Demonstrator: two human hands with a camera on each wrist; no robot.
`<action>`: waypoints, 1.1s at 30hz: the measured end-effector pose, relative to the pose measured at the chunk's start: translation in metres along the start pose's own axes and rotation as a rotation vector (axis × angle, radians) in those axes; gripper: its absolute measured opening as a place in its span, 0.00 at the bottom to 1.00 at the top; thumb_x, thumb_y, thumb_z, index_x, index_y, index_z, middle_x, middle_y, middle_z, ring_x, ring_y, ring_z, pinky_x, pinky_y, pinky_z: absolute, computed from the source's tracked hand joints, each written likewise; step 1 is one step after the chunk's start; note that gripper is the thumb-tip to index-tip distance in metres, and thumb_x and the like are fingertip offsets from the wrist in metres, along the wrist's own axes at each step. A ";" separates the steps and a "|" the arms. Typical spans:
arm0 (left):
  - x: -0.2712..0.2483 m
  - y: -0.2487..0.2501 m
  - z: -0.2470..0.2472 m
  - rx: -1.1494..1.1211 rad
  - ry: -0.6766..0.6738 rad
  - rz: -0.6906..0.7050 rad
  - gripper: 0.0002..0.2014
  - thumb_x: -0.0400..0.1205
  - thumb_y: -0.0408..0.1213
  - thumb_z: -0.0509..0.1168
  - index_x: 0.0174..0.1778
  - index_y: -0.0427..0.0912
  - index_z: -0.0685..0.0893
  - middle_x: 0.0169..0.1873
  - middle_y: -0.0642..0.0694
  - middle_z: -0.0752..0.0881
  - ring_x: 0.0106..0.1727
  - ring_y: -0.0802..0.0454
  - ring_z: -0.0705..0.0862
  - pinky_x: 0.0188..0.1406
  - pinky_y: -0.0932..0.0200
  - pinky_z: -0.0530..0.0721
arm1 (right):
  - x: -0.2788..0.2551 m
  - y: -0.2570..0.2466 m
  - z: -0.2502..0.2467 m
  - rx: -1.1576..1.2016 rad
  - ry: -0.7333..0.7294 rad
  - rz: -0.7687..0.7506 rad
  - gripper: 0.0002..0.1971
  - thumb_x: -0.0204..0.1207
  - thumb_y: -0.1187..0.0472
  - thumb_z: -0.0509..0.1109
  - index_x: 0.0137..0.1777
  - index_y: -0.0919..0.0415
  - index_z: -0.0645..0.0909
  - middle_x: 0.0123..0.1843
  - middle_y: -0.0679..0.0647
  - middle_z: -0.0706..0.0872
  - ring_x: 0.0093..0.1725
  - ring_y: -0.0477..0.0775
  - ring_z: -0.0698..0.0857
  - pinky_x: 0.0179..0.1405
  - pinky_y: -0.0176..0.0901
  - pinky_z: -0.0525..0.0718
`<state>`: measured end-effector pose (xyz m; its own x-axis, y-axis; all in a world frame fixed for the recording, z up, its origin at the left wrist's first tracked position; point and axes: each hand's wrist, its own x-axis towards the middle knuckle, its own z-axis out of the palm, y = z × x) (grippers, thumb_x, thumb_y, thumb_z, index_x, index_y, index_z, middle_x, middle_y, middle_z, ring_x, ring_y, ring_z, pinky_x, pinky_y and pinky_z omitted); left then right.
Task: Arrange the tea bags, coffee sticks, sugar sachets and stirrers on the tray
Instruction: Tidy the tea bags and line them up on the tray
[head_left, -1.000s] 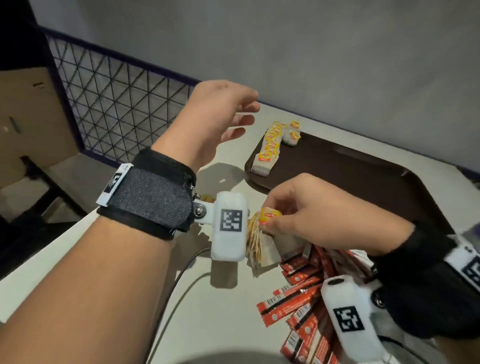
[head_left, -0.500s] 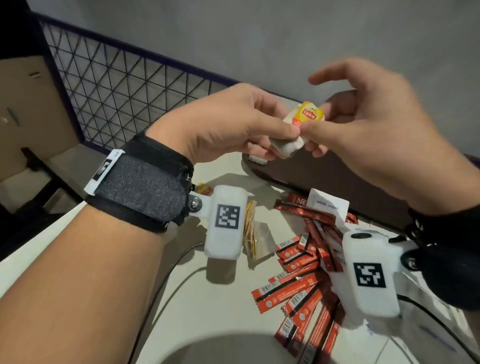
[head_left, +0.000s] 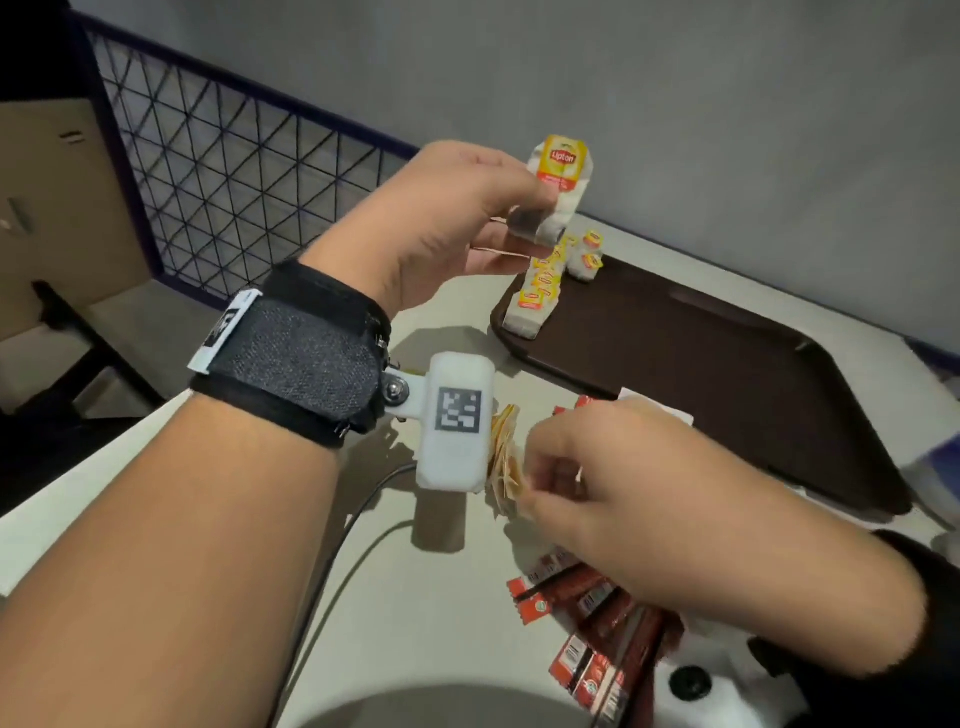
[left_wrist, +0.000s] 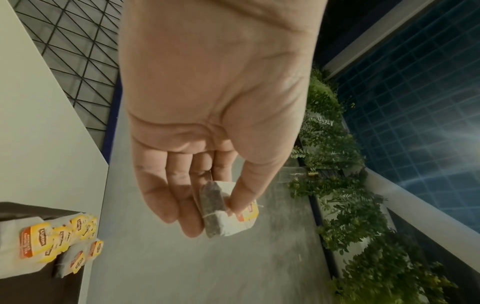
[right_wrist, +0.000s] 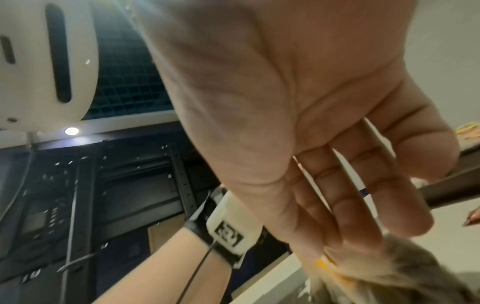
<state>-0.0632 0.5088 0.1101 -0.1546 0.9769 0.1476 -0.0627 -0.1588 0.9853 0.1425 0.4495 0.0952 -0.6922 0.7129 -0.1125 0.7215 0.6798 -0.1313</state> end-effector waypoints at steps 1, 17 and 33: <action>0.000 0.000 0.001 0.004 -0.003 -0.002 0.01 0.83 0.31 0.71 0.48 0.39 0.87 0.44 0.39 0.90 0.41 0.45 0.93 0.40 0.57 0.89 | 0.000 0.005 -0.004 0.035 0.010 0.010 0.09 0.78 0.47 0.69 0.40 0.49 0.82 0.34 0.44 0.86 0.37 0.41 0.82 0.37 0.49 0.86; -0.004 -0.009 0.030 0.054 -0.244 -0.095 0.04 0.83 0.29 0.71 0.45 0.42 0.85 0.27 0.52 0.84 0.23 0.61 0.76 0.24 0.69 0.79 | 0.029 0.061 -0.073 0.694 0.209 -0.123 0.08 0.71 0.61 0.77 0.37 0.66 0.85 0.32 0.59 0.86 0.31 0.48 0.81 0.34 0.41 0.79; -0.005 -0.015 0.049 -0.018 -0.216 -0.041 0.05 0.81 0.30 0.72 0.52 0.34 0.90 0.38 0.41 0.92 0.36 0.52 0.90 0.33 0.60 0.89 | 0.045 0.088 -0.056 0.992 0.498 0.096 0.06 0.75 0.65 0.79 0.37 0.59 0.87 0.32 0.57 0.89 0.30 0.53 0.86 0.31 0.48 0.81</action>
<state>-0.0128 0.5137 0.0988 0.0631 0.9902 0.1247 -0.0824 -0.1193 0.9894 0.1765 0.5511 0.1341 -0.3895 0.8959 0.2136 0.2845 0.3377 -0.8972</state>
